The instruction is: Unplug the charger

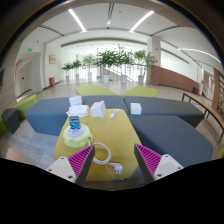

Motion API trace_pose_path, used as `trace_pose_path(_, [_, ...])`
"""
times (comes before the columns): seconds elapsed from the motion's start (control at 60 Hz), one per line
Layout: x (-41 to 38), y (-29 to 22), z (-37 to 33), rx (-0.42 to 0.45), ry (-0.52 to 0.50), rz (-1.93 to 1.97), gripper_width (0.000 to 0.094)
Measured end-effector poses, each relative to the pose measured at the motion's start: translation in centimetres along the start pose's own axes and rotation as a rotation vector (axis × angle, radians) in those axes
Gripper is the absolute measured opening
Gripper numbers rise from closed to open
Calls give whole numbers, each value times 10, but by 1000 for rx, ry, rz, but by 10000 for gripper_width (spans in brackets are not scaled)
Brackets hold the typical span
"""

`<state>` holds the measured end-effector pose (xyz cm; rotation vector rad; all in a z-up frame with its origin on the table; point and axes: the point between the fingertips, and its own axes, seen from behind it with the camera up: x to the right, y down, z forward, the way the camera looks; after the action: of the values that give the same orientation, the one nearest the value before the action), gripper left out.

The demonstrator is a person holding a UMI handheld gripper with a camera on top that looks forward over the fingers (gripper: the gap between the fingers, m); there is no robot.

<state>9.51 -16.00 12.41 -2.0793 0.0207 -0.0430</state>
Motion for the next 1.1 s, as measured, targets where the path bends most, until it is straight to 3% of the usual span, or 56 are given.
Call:
trace_pose_path(0.45, [-177,-34,177,12,-223,-30,744])
trace_pose_path(0.55, [-180,-31,216,1,-191,-38,615])
trace_pose_path(0.567, [-180,-30,221,-2,-188,-40,488])
trace_pose_path(0.583, [-183,-30,224,7,-206,-39,462])
trace_pose_path(0.6, [-187,-32,225,19,-220,-33,375])
trace_pose_path(0.7, [-188,-39,230,64,-237,-70,303])
trace_pose_path(1.1, [-188,-36,229,79,-229,-55,257])
